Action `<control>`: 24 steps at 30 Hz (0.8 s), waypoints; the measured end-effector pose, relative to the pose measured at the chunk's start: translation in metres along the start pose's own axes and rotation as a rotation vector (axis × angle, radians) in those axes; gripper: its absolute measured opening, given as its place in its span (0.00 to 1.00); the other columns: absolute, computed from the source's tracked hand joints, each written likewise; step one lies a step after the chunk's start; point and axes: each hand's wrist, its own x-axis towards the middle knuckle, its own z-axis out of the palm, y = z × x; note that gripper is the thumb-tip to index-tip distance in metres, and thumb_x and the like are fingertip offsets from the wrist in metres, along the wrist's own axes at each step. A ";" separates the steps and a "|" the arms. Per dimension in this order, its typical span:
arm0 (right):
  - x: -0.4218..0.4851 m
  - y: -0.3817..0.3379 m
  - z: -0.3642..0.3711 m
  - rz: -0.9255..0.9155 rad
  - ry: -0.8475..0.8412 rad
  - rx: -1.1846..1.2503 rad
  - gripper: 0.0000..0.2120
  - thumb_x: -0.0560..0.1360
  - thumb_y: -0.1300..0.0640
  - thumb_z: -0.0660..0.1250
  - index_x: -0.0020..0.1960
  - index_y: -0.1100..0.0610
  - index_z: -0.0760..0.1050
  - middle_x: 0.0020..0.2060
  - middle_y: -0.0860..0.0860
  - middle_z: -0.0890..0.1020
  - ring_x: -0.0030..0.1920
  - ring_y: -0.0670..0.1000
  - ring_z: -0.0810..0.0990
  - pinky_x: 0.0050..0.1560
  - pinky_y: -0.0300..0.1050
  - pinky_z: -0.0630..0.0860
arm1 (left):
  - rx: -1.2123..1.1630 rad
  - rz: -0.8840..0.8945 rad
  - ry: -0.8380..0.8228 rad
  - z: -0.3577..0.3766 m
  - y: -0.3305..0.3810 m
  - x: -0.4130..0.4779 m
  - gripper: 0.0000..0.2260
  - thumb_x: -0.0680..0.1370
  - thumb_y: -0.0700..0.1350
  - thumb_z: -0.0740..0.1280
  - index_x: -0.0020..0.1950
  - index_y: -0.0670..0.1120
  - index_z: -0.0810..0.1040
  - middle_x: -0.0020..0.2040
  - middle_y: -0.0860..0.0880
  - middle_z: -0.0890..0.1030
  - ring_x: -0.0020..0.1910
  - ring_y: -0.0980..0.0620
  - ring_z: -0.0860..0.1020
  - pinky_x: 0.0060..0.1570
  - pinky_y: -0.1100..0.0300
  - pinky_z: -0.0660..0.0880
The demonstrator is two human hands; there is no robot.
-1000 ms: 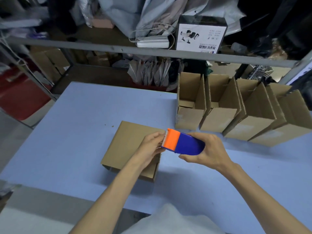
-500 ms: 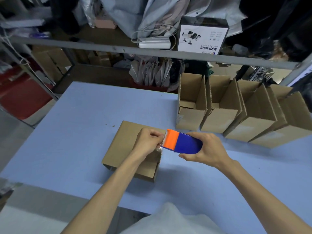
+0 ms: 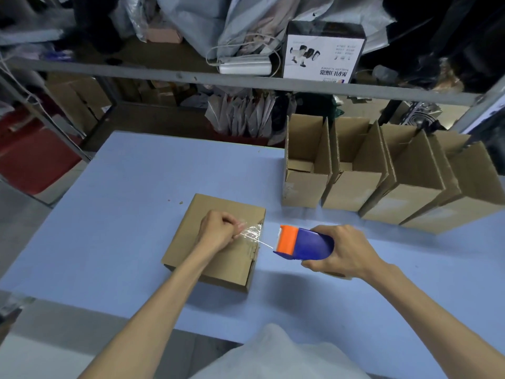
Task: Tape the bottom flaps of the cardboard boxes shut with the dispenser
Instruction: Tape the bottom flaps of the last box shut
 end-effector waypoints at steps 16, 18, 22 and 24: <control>0.003 0.004 0.014 0.024 -0.091 -0.023 0.24 0.59 0.33 0.72 0.48 0.45 0.76 0.35 0.39 0.78 0.35 0.42 0.75 0.32 0.32 0.66 | 0.066 0.190 0.001 0.006 -0.022 -0.017 0.05 0.69 0.39 0.76 0.38 0.45 0.82 0.27 0.48 0.78 0.27 0.55 0.76 0.31 0.62 0.77; 0.004 0.003 0.015 0.027 -0.099 -0.025 0.23 0.59 0.33 0.72 0.48 0.45 0.75 0.36 0.39 0.77 0.36 0.42 0.74 0.32 0.32 0.66 | 0.072 0.203 0.015 0.009 -0.024 -0.016 0.05 0.69 0.39 0.76 0.39 0.47 0.81 0.28 0.47 0.80 0.28 0.56 0.77 0.34 0.59 0.78; 0.002 0.004 0.014 0.034 -0.106 -0.039 0.23 0.59 0.33 0.72 0.48 0.45 0.74 0.36 0.39 0.77 0.36 0.43 0.74 0.32 0.31 0.64 | 0.048 0.208 -0.023 0.008 -0.029 -0.016 0.25 0.68 0.40 0.77 0.59 0.57 0.71 0.31 0.49 0.82 0.29 0.55 0.79 0.39 0.60 0.78; 0.000 0.004 0.014 0.038 -0.109 -0.035 0.23 0.60 0.33 0.72 0.48 0.44 0.74 0.36 0.40 0.77 0.36 0.42 0.74 0.32 0.31 0.64 | 0.022 0.200 -0.022 0.007 -0.031 -0.016 0.29 0.68 0.42 0.78 0.65 0.53 0.70 0.31 0.49 0.82 0.29 0.53 0.80 0.39 0.57 0.80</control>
